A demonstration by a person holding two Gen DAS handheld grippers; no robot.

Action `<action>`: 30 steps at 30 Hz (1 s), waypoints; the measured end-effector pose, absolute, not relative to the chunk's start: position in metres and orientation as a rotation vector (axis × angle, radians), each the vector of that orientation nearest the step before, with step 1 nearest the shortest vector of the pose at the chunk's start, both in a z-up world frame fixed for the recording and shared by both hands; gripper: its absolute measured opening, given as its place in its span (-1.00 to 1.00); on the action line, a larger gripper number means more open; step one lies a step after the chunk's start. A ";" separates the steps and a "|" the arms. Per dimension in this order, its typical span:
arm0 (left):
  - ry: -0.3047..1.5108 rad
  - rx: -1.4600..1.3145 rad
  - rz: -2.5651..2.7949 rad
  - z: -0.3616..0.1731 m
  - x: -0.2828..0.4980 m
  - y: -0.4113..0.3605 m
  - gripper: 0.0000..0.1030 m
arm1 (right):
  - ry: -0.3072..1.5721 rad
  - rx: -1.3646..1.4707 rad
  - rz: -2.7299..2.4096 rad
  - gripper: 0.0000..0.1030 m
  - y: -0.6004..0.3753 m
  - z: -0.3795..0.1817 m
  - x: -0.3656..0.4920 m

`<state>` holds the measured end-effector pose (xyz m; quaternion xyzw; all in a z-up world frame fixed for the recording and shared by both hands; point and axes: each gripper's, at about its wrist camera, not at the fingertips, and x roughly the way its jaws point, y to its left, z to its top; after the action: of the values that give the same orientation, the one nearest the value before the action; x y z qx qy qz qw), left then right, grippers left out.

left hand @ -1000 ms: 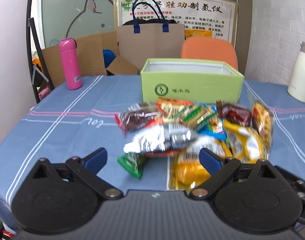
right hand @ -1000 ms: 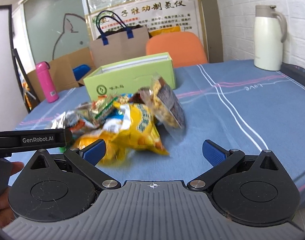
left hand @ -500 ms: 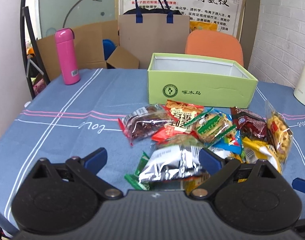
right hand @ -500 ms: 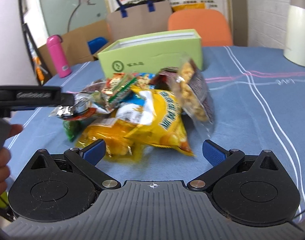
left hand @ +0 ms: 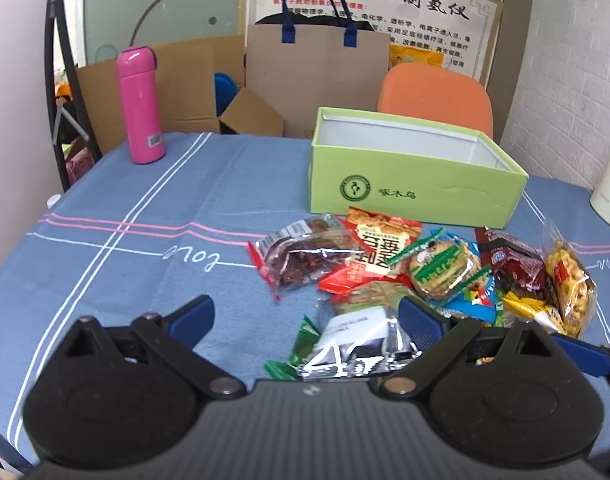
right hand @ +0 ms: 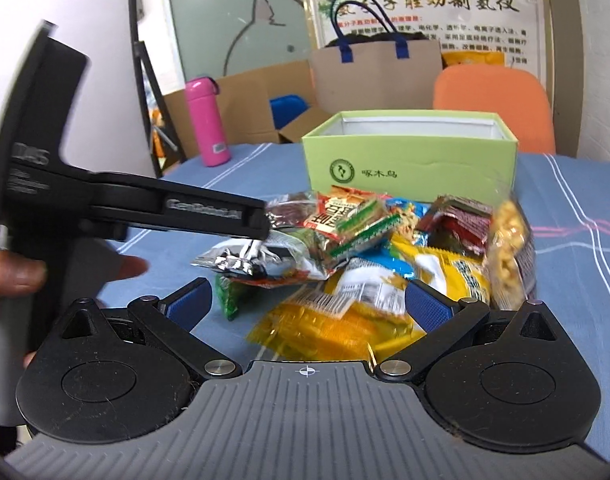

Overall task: Organize snacks
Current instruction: 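Move both open tools down toward the silver foil packet in the heap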

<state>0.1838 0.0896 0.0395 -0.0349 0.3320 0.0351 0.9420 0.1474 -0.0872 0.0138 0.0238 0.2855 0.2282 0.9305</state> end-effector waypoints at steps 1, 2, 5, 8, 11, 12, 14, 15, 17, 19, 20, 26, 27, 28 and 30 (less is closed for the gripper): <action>0.680 -0.075 0.072 0.039 0.184 0.091 0.84 | 0.592 0.050 0.468 0.80 -0.086 0.012 0.152; 0.684 -0.077 0.073 0.038 0.185 0.093 0.84 | 0.604 0.048 0.467 0.80 -0.085 0.009 0.157; 0.692 -0.079 0.069 0.034 0.186 0.095 0.84 | 0.630 0.039 0.460 0.80 -0.079 -0.001 0.165; 0.698 -0.072 0.064 0.030 0.189 0.096 0.84 | 0.654 0.022 0.457 0.80 -0.071 -0.010 0.167; 0.696 -0.077 0.056 0.029 0.190 0.098 0.84 | 0.661 0.006 0.444 0.80 -0.066 -0.016 0.169; 0.695 -0.082 0.052 0.030 0.190 0.099 0.84 | 0.671 0.009 0.439 0.80 -0.065 -0.018 0.170; 0.697 -0.087 0.039 0.031 0.191 0.102 0.84 | 0.712 0.037 0.437 0.80 -0.068 -0.023 0.177; 0.696 -0.089 0.021 0.033 0.190 0.104 0.84 | 0.720 0.043 0.437 0.80 -0.070 -0.025 0.178; 0.681 -0.099 -0.017 0.038 0.186 0.112 0.84 | 0.727 0.057 0.441 0.79 -0.074 -0.022 0.180; 0.671 -0.126 -0.050 0.042 0.182 0.124 0.84 | 0.683 0.074 0.472 0.76 -0.079 -0.010 0.173; 0.672 -0.148 -0.070 0.042 0.182 0.130 0.84 | 0.659 0.068 0.493 0.77 -0.079 -0.004 0.170; 0.769 -0.359 -0.216 0.020 0.204 0.147 0.84 | 0.636 0.040 0.575 0.77 -0.061 0.000 0.184; 0.775 -0.378 -0.227 0.018 0.207 0.147 0.84 | 0.639 0.041 0.585 0.72 -0.059 -0.002 0.188; 0.781 -0.394 -0.234 0.016 0.209 0.146 0.84 | 0.646 0.043 0.594 0.69 -0.056 -0.004 0.192; 0.773 -0.403 -0.260 0.018 0.214 0.143 0.84 | 0.655 0.043 0.607 0.62 -0.051 -0.006 0.196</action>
<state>0.2141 0.1428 0.0180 -0.1945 0.3732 -0.1255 0.8984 0.1964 -0.0513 -0.0058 0.0207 0.3169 0.2933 0.9017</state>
